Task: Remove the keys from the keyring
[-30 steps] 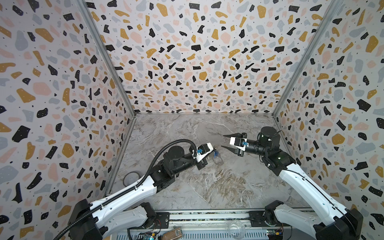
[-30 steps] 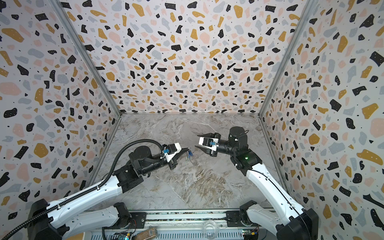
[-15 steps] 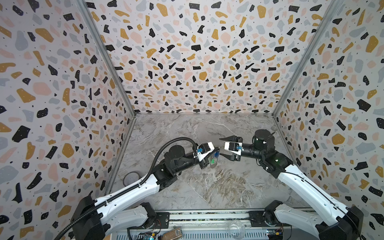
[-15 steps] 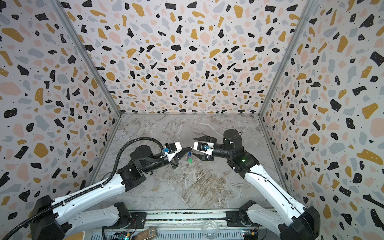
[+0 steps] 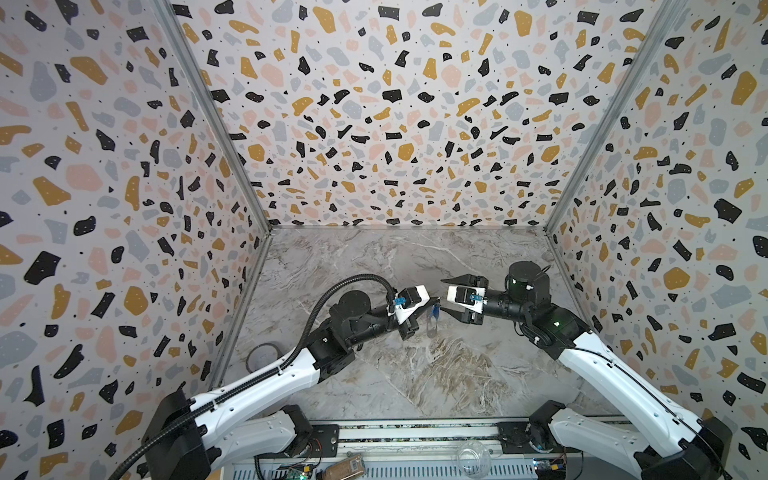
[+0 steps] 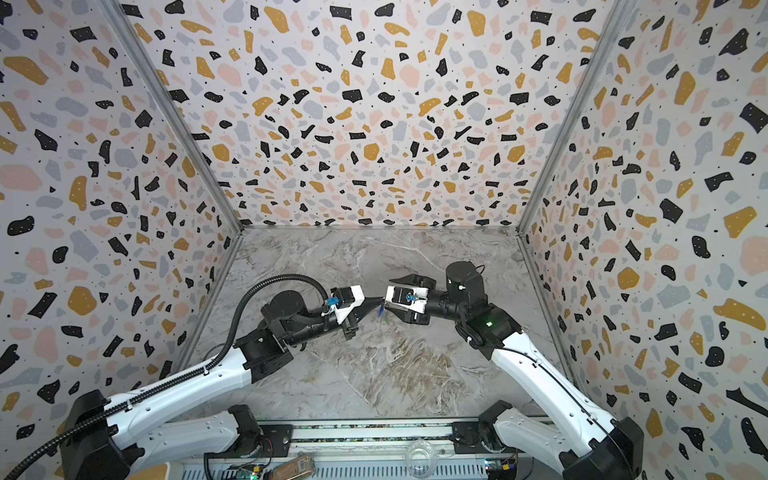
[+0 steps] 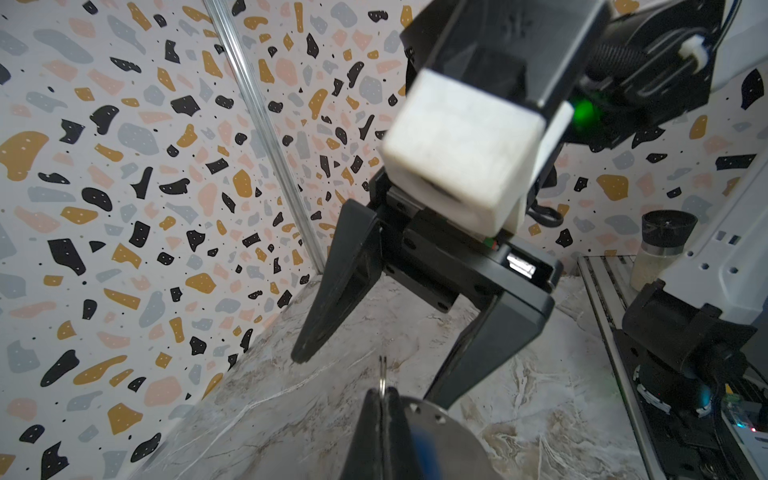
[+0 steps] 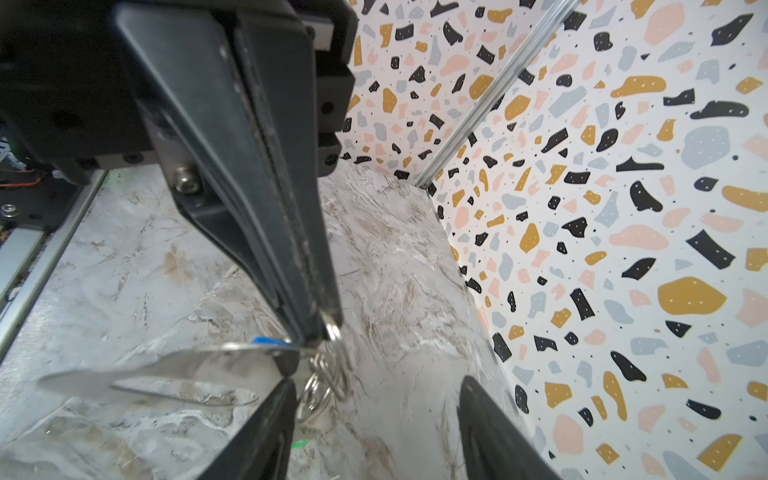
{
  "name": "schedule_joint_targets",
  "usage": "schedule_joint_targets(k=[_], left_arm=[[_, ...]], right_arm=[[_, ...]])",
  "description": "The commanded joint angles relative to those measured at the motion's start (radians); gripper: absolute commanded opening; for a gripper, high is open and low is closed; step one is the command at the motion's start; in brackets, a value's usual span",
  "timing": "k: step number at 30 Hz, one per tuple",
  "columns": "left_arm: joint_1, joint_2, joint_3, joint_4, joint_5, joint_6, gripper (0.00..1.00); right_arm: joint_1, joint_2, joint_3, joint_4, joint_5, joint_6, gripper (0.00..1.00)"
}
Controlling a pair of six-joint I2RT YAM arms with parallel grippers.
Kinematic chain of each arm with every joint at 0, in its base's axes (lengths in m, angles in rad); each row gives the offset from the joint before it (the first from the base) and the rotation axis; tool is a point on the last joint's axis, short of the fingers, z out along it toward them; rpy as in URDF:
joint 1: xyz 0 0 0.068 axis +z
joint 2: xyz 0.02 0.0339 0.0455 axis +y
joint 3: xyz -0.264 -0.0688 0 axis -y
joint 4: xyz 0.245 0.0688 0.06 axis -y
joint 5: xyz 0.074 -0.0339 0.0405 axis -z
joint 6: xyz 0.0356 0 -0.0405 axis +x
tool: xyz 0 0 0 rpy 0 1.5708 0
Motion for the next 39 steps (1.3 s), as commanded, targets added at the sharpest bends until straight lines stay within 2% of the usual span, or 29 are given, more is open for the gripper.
schedule_joint_targets(k=[1, 8, 15, 22, 29, 39], left_arm=[[0.001, 0.0, 0.073, -0.072, -0.016, 0.063, 0.0], [0.0, 0.022, 0.153, -0.211, -0.023, 0.126, 0.0], [0.0, 0.043, 0.212, -0.317, -0.032, 0.169, 0.0], [0.001, 0.069, 0.275, -0.422, -0.031, 0.219, 0.0], [0.001, 0.083, 0.29, -0.442, -0.019, 0.228, 0.0], [0.0, 0.09, 0.294, -0.446, -0.01, 0.228, 0.0]], right_arm=[[-0.008, -0.03, 0.065, -0.087, 0.045, -0.04, 0.61], [-0.01, -0.025, 0.092, -0.147, 0.011, -0.074, 0.53], [-0.011, -0.03, 0.098, -0.147, -0.035, -0.07, 0.37], [-0.01, -0.013, 0.103, -0.138, -0.066, -0.053, 0.3], [-0.011, 0.001, 0.102, -0.131, -0.089, -0.04, 0.22], [-0.011, 0.015, 0.103, -0.133, -0.104, -0.031, 0.16]])
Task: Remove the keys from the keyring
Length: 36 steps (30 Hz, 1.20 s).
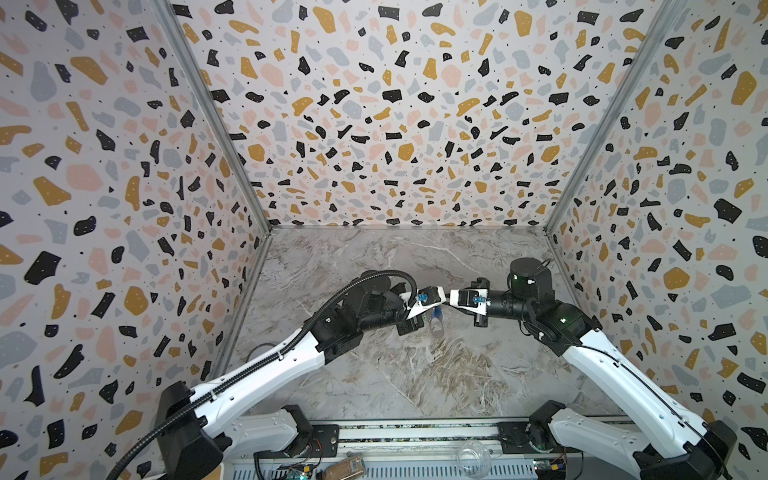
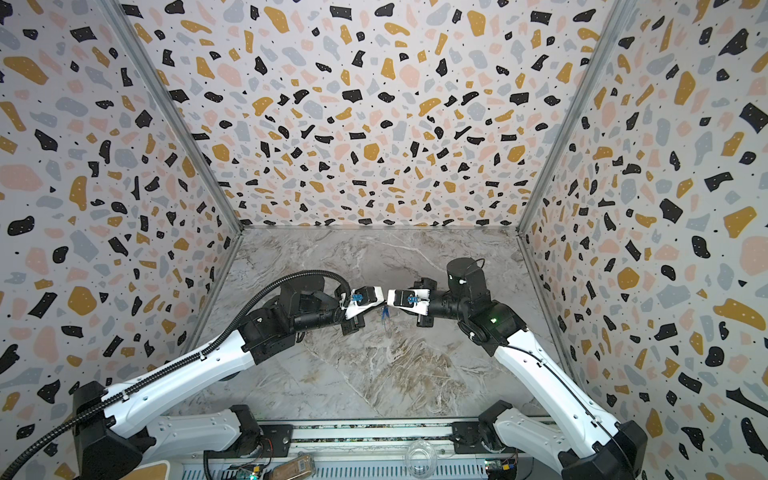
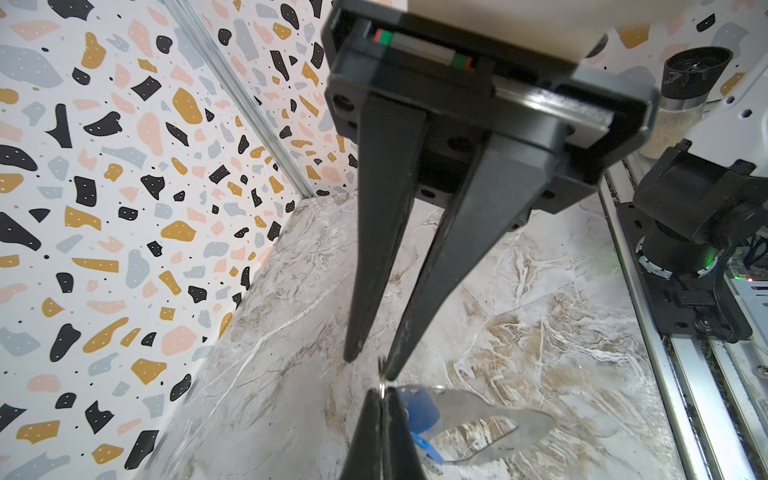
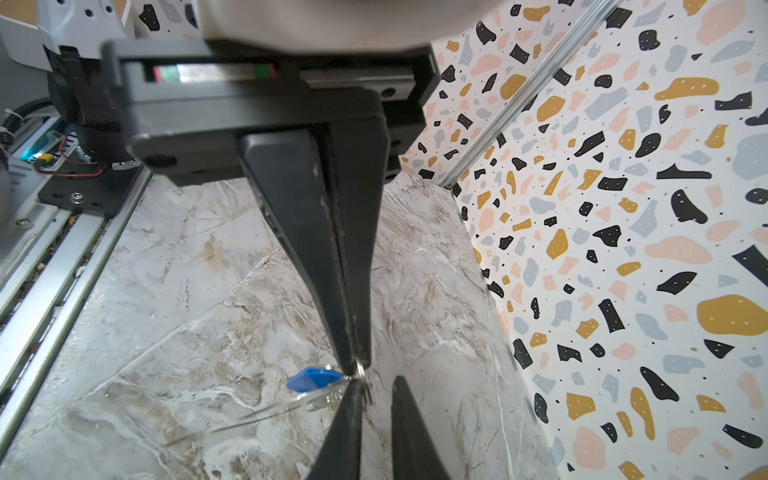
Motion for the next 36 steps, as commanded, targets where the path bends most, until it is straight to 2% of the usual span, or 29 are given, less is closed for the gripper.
schedule_joint_targets(k=[1, 11, 14, 16, 17, 19, 21, 23, 26, 28, 36], left_arm=[[0.0, 0.001, 0.04, 0.024, 0.014, 0.007, 0.0], [0.0, 0.008, 0.046, 0.017, 0.023, 0.01, 0.0], [0.001, -0.001, 0.04, 0.024, -0.019, 0.012, 0.0], [0.006, -0.023, 0.031, 0.038, -0.075, 0.01, 0.21], [0.014, -0.043, 0.017, 0.061, -0.093, 0.003, 0.3], [0.034, -0.082, -0.019, 0.119, -0.1, -0.024, 0.35], [0.055, -0.124, -0.06, 0.183, -0.094, -0.066, 0.33], [0.072, -0.158, -0.091, 0.208, -0.093, -0.105, 0.28], [0.086, -0.219, -0.173, 0.281, -0.102, -0.176, 0.27], [0.086, -0.252, -0.215, 0.32, -0.105, -0.207, 0.28], [0.085, -0.27, -0.234, 0.328, -0.089, -0.222, 0.3]], right_arm=[[-0.001, 0.007, 0.044, -0.006, -0.023, 0.014, 0.16], [-0.002, 0.024, 0.058, -0.034, -0.039, 0.008, 0.03], [-0.002, 0.021, 0.056, -0.023, -0.043, 0.023, 0.0], [-0.005, 0.024, 0.057, -0.017, -0.044, 0.04, 0.0], [-0.007, 0.025, 0.054, -0.007, -0.047, 0.062, 0.0], [-0.013, 0.029, 0.045, 0.022, -0.075, 0.108, 0.0], [-0.021, 0.025, 0.013, 0.092, -0.117, 0.172, 0.0], [-0.02, 0.02, -0.046, 0.204, -0.166, 0.255, 0.0], [-0.017, 0.013, -0.126, 0.386, -0.206, 0.407, 0.0], [-0.015, 0.011, -0.154, 0.456, -0.22, 0.454, 0.0], [-0.003, 0.031, -0.208, 0.678, -0.23, 0.648, 0.0]])
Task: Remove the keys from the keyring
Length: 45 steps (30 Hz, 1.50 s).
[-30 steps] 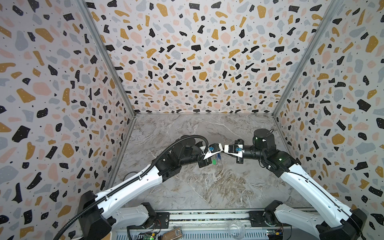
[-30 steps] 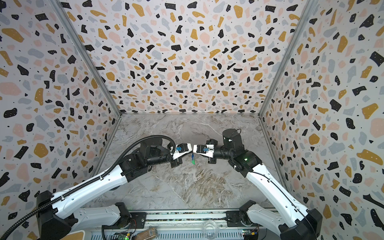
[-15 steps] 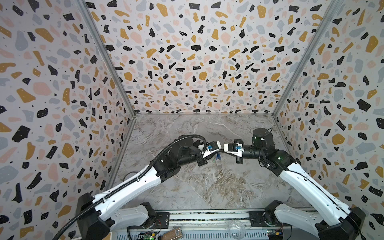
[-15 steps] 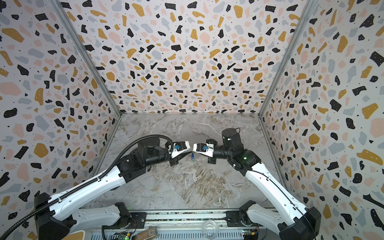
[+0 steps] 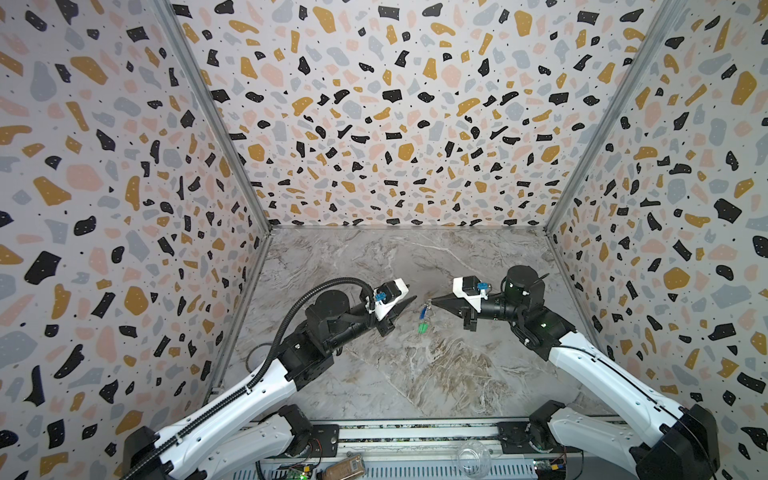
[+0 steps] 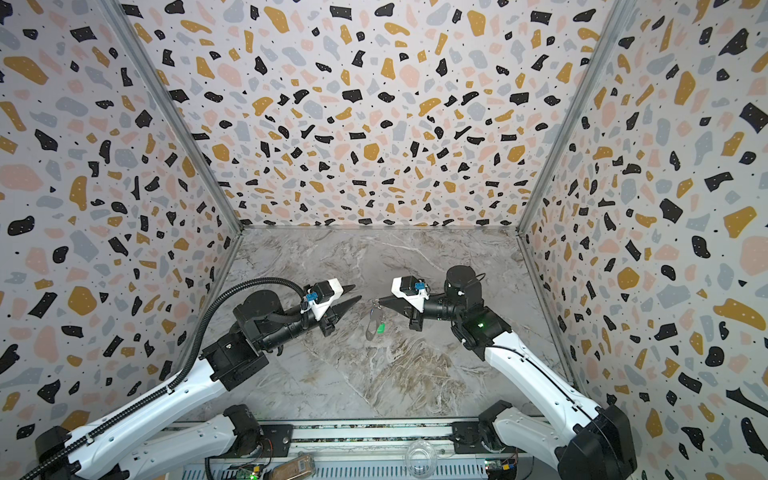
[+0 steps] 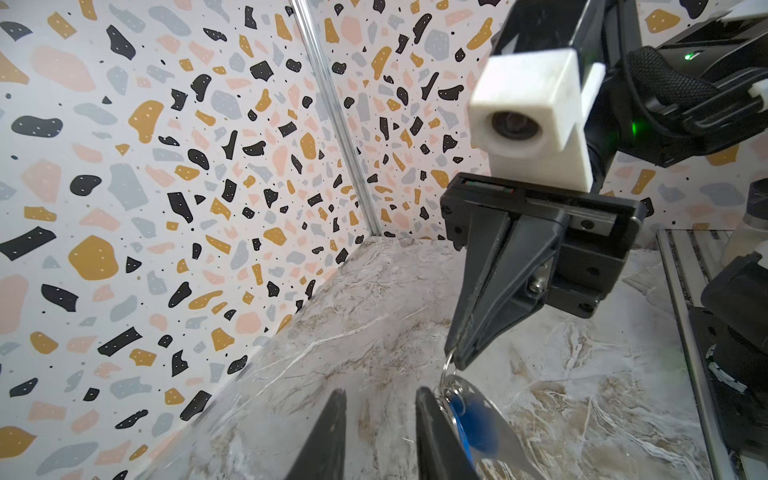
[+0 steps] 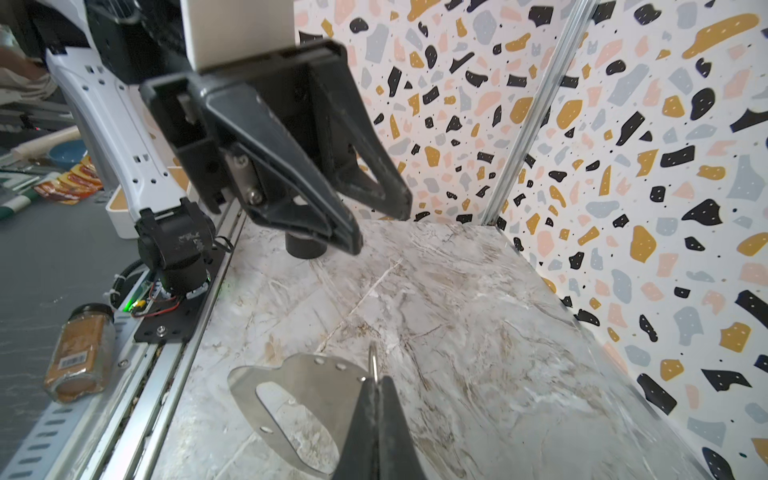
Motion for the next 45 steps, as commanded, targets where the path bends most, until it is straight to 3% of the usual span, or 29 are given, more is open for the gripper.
schedule_joint_targets(k=[1, 12, 18, 26, 31, 37, 45], left_arm=[[0.003, -0.012, 0.008, 0.072, 0.01, -0.023, 0.3], [0.003, -0.041, -0.018, 0.075, -0.043, -0.033, 0.4], [0.004, -0.073, -0.036, 0.105, -0.101, -0.015, 0.39], [0.004, -0.059, -0.007, 0.05, -0.085, -0.017, 0.37], [0.003, -0.048, 0.012, 0.037, -0.064, -0.031, 0.38], [0.001, -0.02, 0.033, -0.012, -0.036, -0.053, 0.32], [-0.022, -0.009, 0.033, -0.016, -0.092, -0.084, 0.4]], right_arm=[[0.012, 0.005, -0.017, 0.215, -0.033, 0.157, 0.0], [0.03, 0.05, -0.086, 0.495, -0.021, 0.35, 0.0], [0.036, 0.057, -0.111, 0.555, 0.009, 0.406, 0.0], [0.045, 0.104, -0.141, 0.743, -0.002, 0.5, 0.0], [0.044, 0.117, -0.105, 0.729, -0.022, 0.498, 0.0], [0.044, 0.124, -0.111, 0.783, -0.042, 0.522, 0.0], [0.045, 0.124, -0.111, 0.83, -0.052, 0.555, 0.0]])
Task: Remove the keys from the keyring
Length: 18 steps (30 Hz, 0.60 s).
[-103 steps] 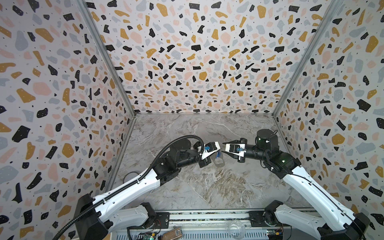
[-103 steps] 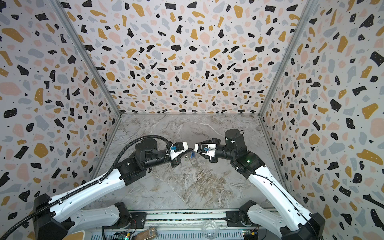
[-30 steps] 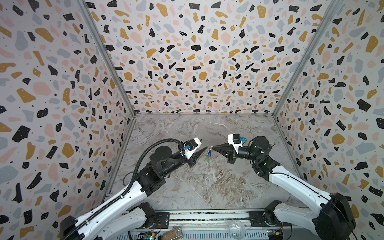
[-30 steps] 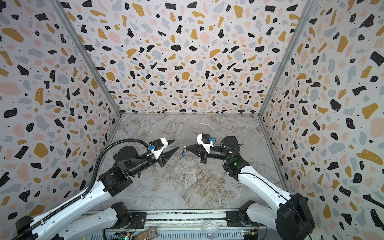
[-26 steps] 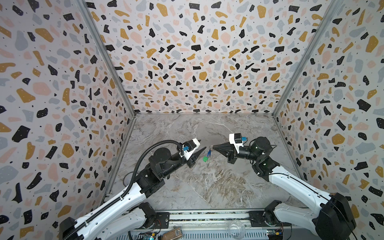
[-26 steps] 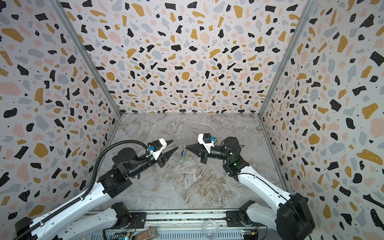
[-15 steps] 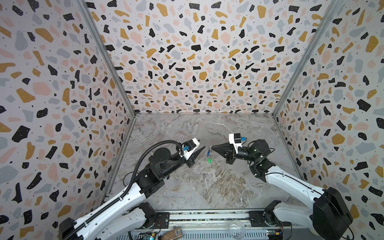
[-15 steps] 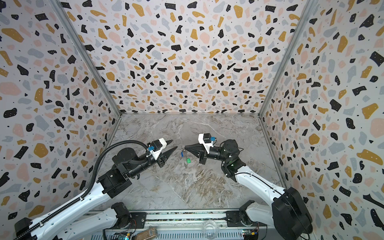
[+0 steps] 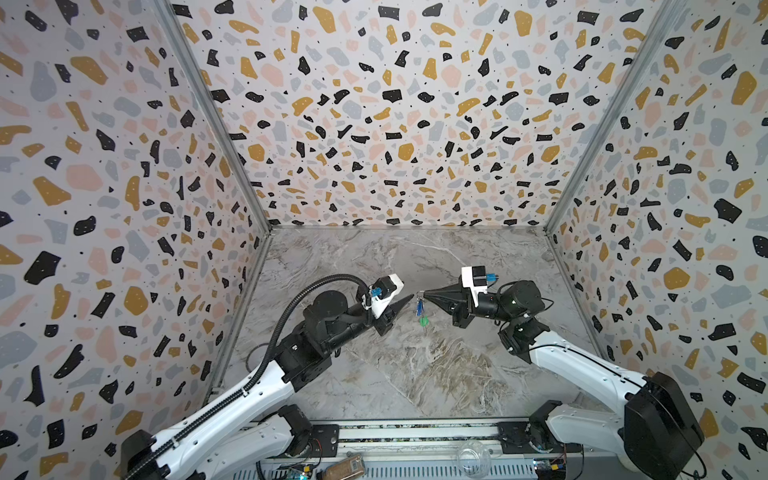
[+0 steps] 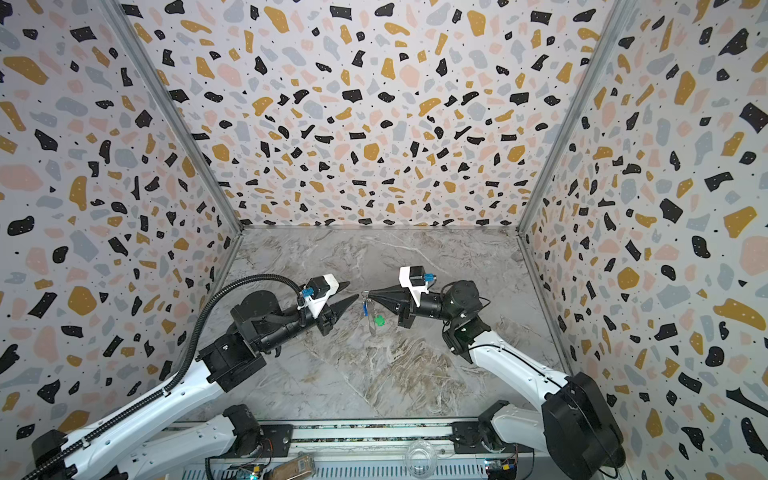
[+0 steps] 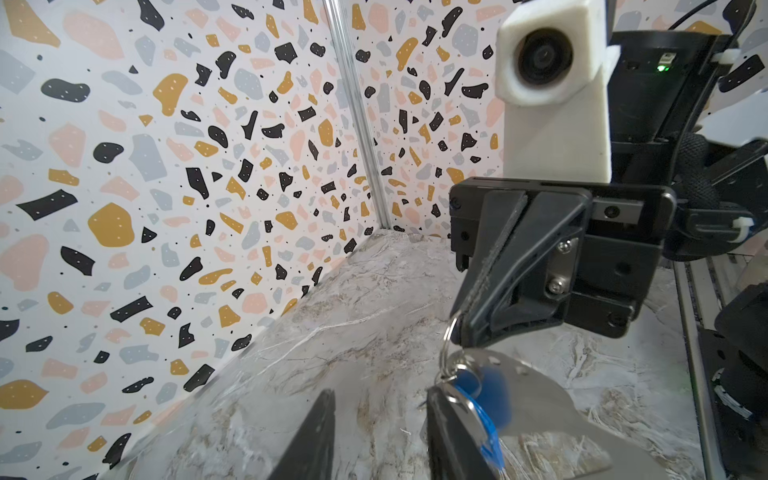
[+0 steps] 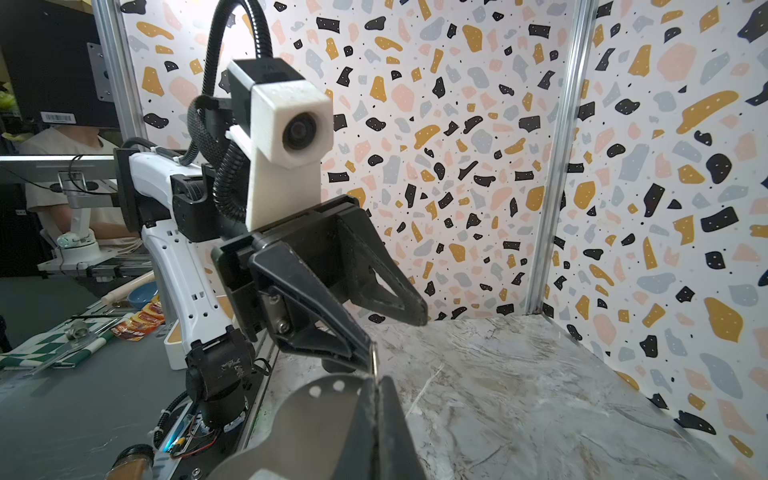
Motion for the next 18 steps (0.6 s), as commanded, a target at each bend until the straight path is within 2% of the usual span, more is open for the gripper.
schedule_joint_targets(k=[1, 18], left_arm=[[-0.018, 0.008, 0.03, 0.019, -0.031, -0.021, 0.41], [-0.073, 0.045, 0.053, 0.034, -0.032, -0.044, 0.48]], right_arm=[[0.005, -0.008, 0.038, 0.078, -0.019, 0.033, 0.0], [0.017, -0.022, 0.02, 0.072, -0.005, 0.025, 0.0]])
